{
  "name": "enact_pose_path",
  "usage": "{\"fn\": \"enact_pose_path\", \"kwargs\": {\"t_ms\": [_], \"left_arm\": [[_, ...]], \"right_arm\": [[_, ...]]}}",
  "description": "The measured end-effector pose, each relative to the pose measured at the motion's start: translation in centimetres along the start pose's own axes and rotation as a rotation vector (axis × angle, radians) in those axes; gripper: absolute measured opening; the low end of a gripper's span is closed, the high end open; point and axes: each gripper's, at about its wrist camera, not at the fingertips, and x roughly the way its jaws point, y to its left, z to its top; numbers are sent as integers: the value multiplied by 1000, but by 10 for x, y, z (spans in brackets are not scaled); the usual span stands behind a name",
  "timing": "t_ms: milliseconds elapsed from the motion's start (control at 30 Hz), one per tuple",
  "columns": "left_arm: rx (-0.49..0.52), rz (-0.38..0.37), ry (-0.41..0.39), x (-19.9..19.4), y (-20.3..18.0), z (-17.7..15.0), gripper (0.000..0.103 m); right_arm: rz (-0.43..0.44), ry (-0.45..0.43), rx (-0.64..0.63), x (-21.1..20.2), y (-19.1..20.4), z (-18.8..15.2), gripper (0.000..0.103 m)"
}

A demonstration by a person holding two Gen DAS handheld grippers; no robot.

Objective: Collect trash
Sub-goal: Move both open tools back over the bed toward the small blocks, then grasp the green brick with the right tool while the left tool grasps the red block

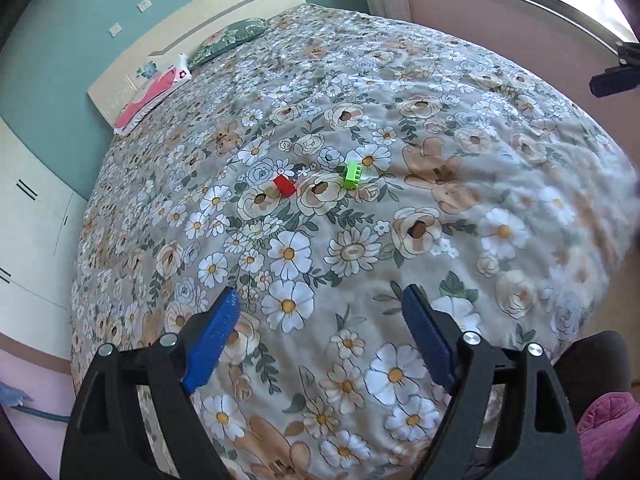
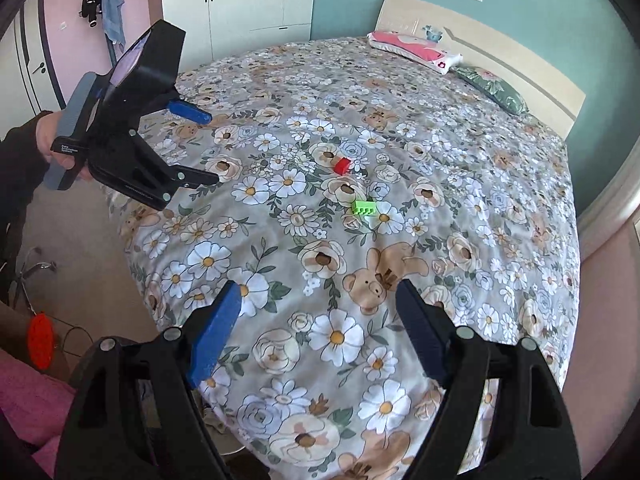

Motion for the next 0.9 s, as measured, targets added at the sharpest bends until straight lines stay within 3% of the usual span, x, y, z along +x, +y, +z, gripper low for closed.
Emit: {"fn": "enact_pose_path", "kwargs": {"t_ms": [233,533,733,900], "left_arm": [[176,-53,19,103,35,45,85],[275,-239,51,207,60,80,85],[304,-328,39,254,74,93,85],[342,-341,36,284,78,96,85]], "right_arm": [[52,66,-15,111,-46,40,79],[147,146,42,229,-85,74,79],[163,174,42,290,-93,86,79],[160,208,27,330,-96,84,79]]}}
